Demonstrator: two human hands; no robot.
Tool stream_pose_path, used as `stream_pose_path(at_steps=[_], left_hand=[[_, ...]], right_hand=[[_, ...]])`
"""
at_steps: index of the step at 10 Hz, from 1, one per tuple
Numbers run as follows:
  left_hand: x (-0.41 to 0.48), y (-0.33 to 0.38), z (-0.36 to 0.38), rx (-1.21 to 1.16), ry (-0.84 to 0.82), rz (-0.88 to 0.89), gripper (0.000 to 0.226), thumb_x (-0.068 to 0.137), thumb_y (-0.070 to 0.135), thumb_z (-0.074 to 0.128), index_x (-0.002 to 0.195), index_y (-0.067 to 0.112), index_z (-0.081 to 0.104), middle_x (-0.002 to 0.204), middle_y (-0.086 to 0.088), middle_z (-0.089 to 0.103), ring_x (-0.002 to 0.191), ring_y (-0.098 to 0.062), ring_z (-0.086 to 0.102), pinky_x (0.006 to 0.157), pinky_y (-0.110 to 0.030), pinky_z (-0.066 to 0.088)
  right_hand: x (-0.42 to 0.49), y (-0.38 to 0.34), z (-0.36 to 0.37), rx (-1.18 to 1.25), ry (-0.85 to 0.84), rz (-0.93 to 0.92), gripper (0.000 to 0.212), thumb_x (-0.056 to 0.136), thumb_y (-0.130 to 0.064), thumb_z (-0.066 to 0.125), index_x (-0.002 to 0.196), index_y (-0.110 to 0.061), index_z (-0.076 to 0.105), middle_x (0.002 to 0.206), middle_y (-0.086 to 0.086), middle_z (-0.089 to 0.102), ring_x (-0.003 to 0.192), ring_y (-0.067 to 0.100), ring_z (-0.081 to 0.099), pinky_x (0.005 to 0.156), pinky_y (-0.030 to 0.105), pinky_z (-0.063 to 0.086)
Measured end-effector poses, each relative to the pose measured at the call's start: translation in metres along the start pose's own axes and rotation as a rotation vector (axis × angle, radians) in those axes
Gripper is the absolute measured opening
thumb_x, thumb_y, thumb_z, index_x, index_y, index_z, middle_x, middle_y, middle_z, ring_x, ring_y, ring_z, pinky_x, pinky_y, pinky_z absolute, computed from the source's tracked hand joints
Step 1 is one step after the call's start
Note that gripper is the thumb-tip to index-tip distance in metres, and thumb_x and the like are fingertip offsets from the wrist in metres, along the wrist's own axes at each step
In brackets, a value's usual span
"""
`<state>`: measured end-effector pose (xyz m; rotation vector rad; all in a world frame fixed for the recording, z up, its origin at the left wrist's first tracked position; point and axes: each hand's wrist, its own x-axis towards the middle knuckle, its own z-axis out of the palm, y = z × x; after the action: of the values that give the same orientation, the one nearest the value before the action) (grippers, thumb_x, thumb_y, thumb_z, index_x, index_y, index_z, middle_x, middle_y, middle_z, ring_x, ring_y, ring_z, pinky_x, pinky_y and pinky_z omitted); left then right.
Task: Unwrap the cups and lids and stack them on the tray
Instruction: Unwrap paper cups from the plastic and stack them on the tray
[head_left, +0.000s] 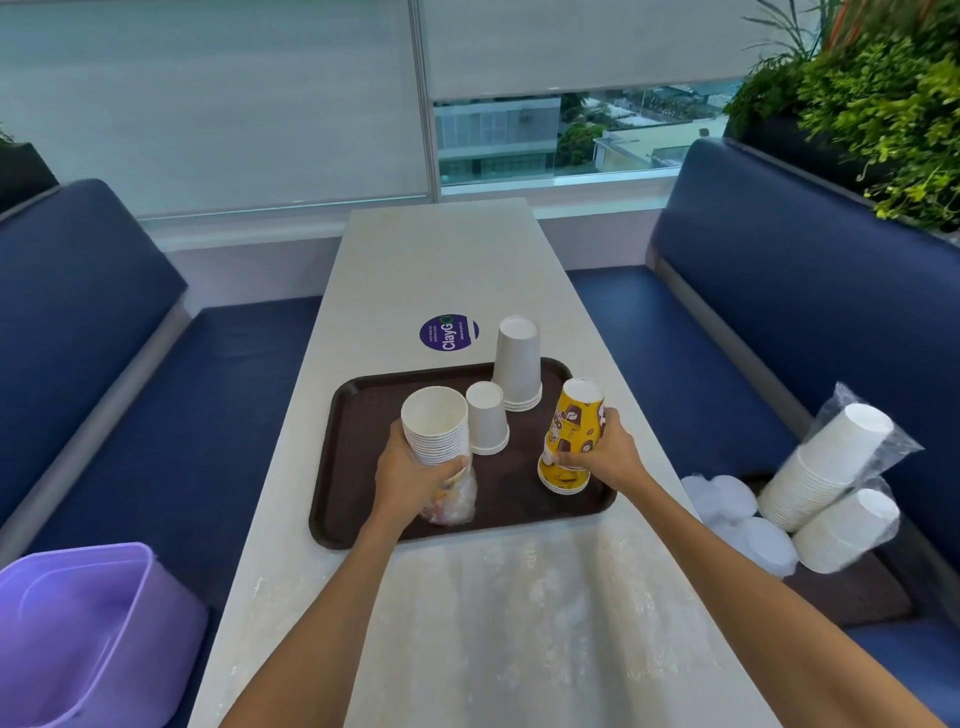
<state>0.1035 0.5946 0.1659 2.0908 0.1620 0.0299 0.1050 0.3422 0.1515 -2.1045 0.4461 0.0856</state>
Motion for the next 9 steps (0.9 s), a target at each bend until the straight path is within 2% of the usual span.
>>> stream_pose_path(at_steps=[1, 2, 3, 4, 5, 6, 7, 8, 9], left_hand=[[0.000, 0.000, 0.000, 0.003, -0.003, 0.002, 0.089, 0.063, 0.028, 0.088, 0.134, 0.012, 0.037, 0.135, -0.007, 0.052, 0.123, -0.026, 0.050, 0.099, -0.037, 0.043], [0.001, 0.000, 0.000, -0.001, -0.007, -0.002, 0.089, 0.063, 0.027, 0.088, 0.134, 0.012, 0.037, 0.134, -0.007, 0.052, 0.123, -0.026, 0.049, 0.099, -0.037, 0.043], [0.001, -0.001, 0.000, 0.003, -0.015, -0.007, 0.090, 0.063, 0.028, 0.088, 0.135, 0.013, 0.036, 0.135, -0.007, 0.051, 0.124, -0.026, 0.049, 0.100, -0.038, 0.043], [0.000, 0.001, 0.000, -0.004, -0.018, -0.002, 0.091, 0.063, 0.028, 0.087, 0.136, 0.013, 0.036, 0.135, -0.006, 0.051, 0.124, -0.025, 0.048, 0.100, -0.037, 0.043], [-0.001, 0.002, 0.000, -0.013, -0.011, 0.004, 0.088, 0.063, 0.027, 0.088, 0.134, 0.012, 0.038, 0.130, -0.006, 0.054, 0.119, -0.024, 0.052, 0.092, -0.032, 0.045], [-0.001, 0.002, -0.001, -0.037, -0.017, 0.001, 0.083, 0.064, 0.026, 0.087, 0.131, 0.014, 0.040, 0.124, -0.005, 0.059, 0.111, -0.021, 0.056, 0.085, -0.028, 0.046], [-0.002, 0.002, -0.002, -0.049, -0.029, 0.013, 0.081, 0.065, 0.024, 0.086, 0.131, 0.014, 0.040, 0.125, -0.005, 0.058, 0.110, -0.021, 0.056, 0.085, -0.026, 0.046], [-0.002, 0.002, -0.003, -0.057, -0.033, 0.028, 0.083, 0.066, 0.025, 0.086, 0.133, 0.014, 0.039, 0.128, -0.005, 0.056, 0.114, -0.020, 0.054, 0.090, -0.027, 0.047], [-0.001, 0.001, -0.002, -0.052, -0.044, 0.018, 0.084, 0.067, 0.027, 0.085, 0.135, 0.015, 0.037, 0.131, -0.005, 0.054, 0.117, -0.021, 0.053, 0.091, -0.025, 0.045]], right_hand=[[-0.006, 0.006, -0.003, 0.101, 0.006, 0.000, 0.100, 0.070, -0.033, 0.083, 0.146, -0.018, 0.019, 0.149, 0.010, 0.035, 0.133, 0.030, 0.040, 0.106, 0.045, 0.039], [-0.013, -0.016, -0.012, 0.176, 0.273, -0.141, 0.093, 0.074, -0.046, 0.075, 0.148, -0.023, 0.022, 0.156, 0.004, 0.026, 0.141, 0.025, 0.030, 0.113, 0.047, 0.030], [-0.021, -0.056, -0.017, 0.159, 0.354, -0.355, 0.078, 0.079, -0.044, 0.072, 0.143, -0.022, 0.034, 0.150, 0.000, 0.035, 0.134, 0.016, 0.036, 0.109, 0.038, 0.031], [-0.025, -0.097, -0.011, 0.026, 0.125, -0.497, 0.067, 0.077, -0.045, 0.074, 0.134, -0.022, 0.047, 0.138, 0.000, 0.045, 0.123, 0.012, 0.044, 0.100, 0.030, 0.039], [-0.031, -0.129, 0.008, -0.169, -0.189, -0.537, 0.069, 0.075, -0.046, 0.076, 0.132, -0.018, 0.051, 0.136, 0.002, 0.047, 0.121, 0.015, 0.047, 0.095, 0.025, 0.039], [-0.028, -0.150, 0.032, -0.395, -0.331, -0.581, 0.078, 0.071, -0.047, 0.079, 0.134, -0.013, 0.049, 0.129, 0.005, 0.049, 0.113, 0.018, 0.052, 0.094, 0.026, 0.042], [-0.022, -0.160, 0.045, -0.545, -0.378, -0.575, 0.081, 0.066, -0.049, 0.082, 0.131, -0.011, 0.052, 0.116, 0.003, 0.051, 0.097, 0.014, 0.049, 0.086, 0.026, 0.044], [-0.019, -0.168, 0.050, -0.613, -0.403, -0.563, 0.067, 0.067, -0.045, 0.082, 0.119, -0.008, 0.062, 0.106, 0.003, 0.057, 0.091, 0.014, 0.051, 0.076, 0.025, 0.045], [-0.017, -0.173, 0.052, -0.653, -0.423, -0.548, 0.062, 0.069, -0.046, 0.081, 0.112, -0.004, 0.065, 0.108, 0.009, 0.066, 0.089, 0.018, 0.058, 0.067, 0.021, 0.044]])
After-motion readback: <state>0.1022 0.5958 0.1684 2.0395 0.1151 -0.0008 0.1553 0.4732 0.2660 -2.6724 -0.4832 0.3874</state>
